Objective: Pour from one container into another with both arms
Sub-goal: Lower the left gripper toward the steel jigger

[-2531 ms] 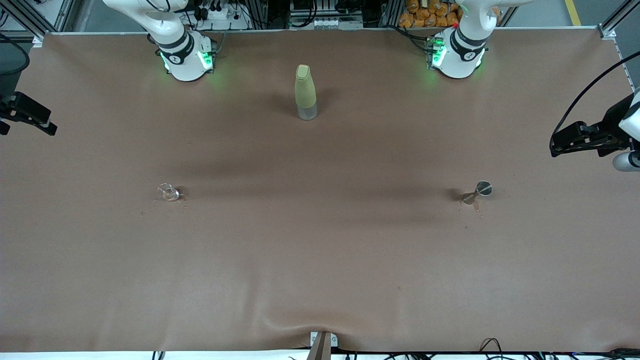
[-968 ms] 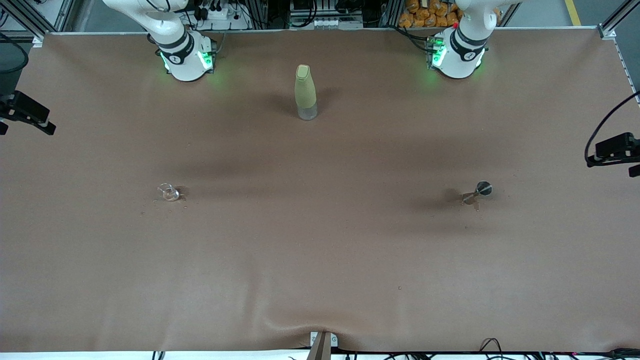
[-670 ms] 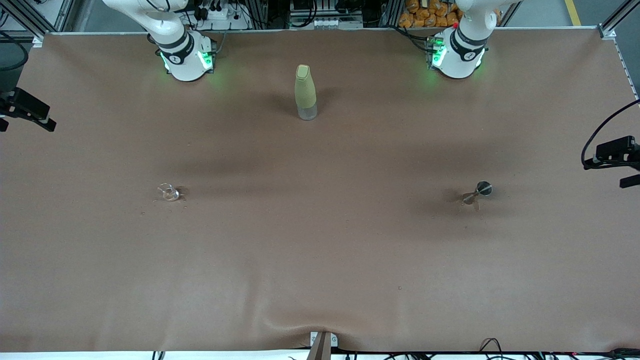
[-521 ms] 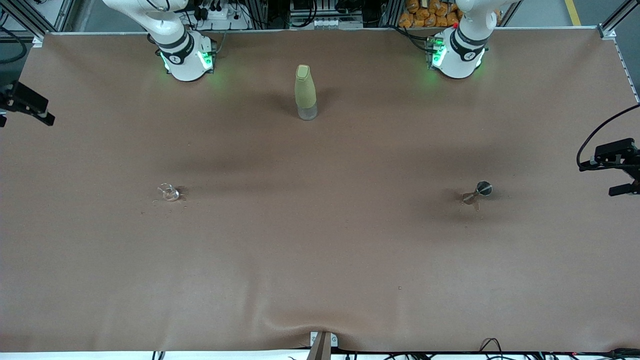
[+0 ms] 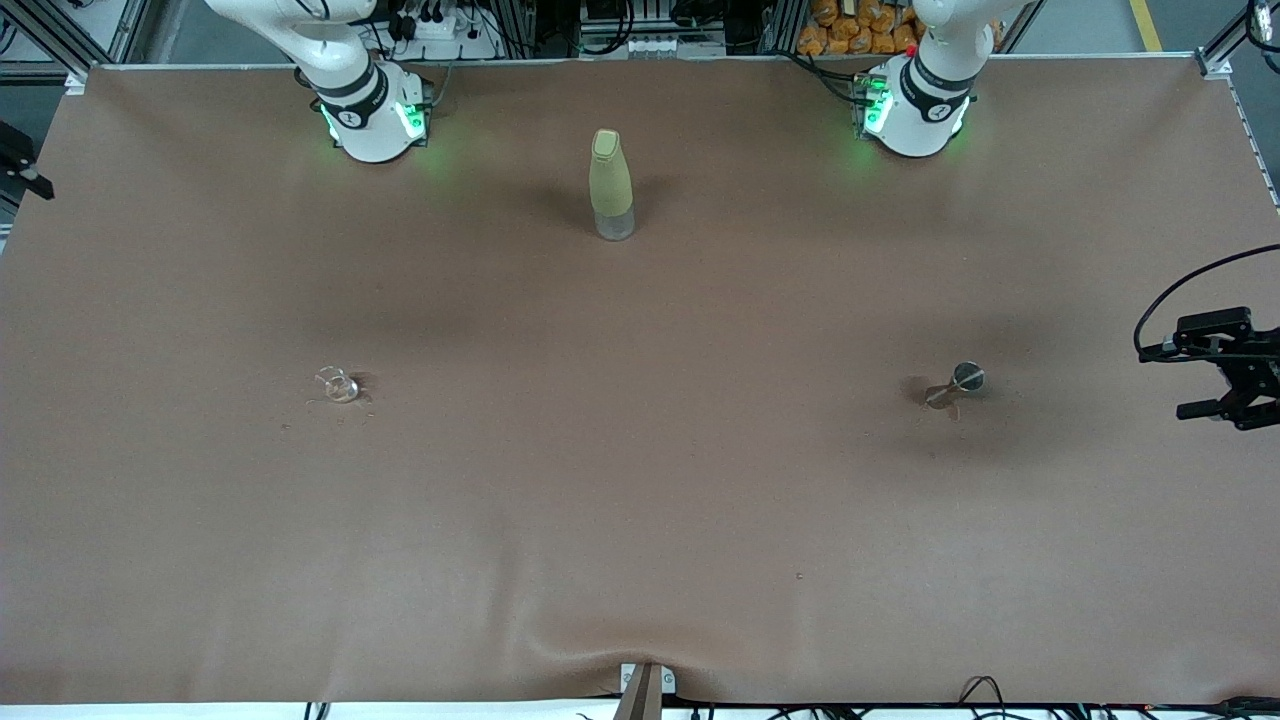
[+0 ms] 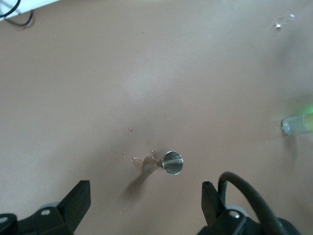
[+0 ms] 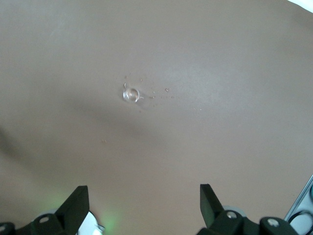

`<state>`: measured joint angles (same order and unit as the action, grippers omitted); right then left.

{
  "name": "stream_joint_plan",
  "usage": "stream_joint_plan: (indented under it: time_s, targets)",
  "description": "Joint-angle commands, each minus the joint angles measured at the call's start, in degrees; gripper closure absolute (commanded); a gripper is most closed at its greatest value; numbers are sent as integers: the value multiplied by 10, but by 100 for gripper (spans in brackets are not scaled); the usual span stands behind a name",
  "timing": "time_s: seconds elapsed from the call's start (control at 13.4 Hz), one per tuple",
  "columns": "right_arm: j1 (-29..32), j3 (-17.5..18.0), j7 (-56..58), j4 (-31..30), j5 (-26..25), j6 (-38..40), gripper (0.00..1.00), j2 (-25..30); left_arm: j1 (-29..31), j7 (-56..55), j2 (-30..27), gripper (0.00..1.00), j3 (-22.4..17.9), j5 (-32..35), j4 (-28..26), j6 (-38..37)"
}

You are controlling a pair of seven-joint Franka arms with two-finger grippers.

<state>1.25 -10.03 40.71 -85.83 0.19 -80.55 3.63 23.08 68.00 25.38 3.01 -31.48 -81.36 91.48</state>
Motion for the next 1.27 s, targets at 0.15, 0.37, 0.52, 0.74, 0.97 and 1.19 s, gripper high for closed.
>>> stream_joint_plan:
  time_s: [0.15,0.37,0.52,0.74,0.97,1.19]
  targets:
    - [2,-18,246,-39,-5,-5,0,25,43,135,47,0,7,-31,5,-29]
    - [2,-23,390,-53,-1,-21,0,25,54,194,83,0,8,-49,5,-48]
    - [2,-24,438,-56,-1,-34,0,25,54,229,113,0,9,-64,4,-66]
    - [2,-24,454,-69,0,-46,0,24,59,271,161,0,9,-123,1,-97]
    - [3,-24,508,-104,9,-92,0,22,65,348,193,0,9,-148,-5,-106]
    - [4,-25,565,-144,31,-144,0,18,66,403,212,0,9,-147,-11,-106]
